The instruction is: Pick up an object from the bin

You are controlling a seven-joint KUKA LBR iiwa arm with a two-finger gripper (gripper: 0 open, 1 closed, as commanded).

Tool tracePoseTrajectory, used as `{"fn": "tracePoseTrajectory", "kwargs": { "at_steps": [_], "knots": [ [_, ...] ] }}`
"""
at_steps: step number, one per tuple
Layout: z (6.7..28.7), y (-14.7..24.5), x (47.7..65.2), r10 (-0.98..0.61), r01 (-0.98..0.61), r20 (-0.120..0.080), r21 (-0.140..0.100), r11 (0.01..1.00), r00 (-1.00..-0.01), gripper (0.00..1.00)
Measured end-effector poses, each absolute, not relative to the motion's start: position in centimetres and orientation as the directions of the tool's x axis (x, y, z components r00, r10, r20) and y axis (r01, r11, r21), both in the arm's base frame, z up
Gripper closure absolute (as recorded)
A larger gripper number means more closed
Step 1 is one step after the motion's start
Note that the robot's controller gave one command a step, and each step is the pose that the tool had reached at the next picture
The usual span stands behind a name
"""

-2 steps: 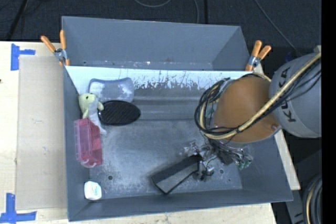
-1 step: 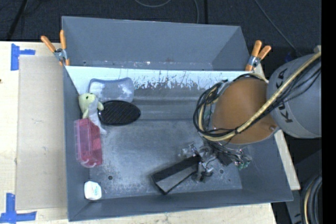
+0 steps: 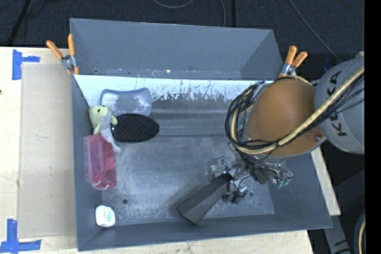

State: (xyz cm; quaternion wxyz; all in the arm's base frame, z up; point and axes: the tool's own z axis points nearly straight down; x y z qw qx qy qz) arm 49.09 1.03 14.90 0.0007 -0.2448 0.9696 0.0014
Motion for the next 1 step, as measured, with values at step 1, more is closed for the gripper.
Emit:
{"fn": "tracePoseTrajectory", "kwargs": {
  "at_steps": [1],
  "knots": [
    [21.76,1.34,50.78,-0.51,-0.51,0.0,0.002,0.86,-0.86,1.0]
  ]
}}
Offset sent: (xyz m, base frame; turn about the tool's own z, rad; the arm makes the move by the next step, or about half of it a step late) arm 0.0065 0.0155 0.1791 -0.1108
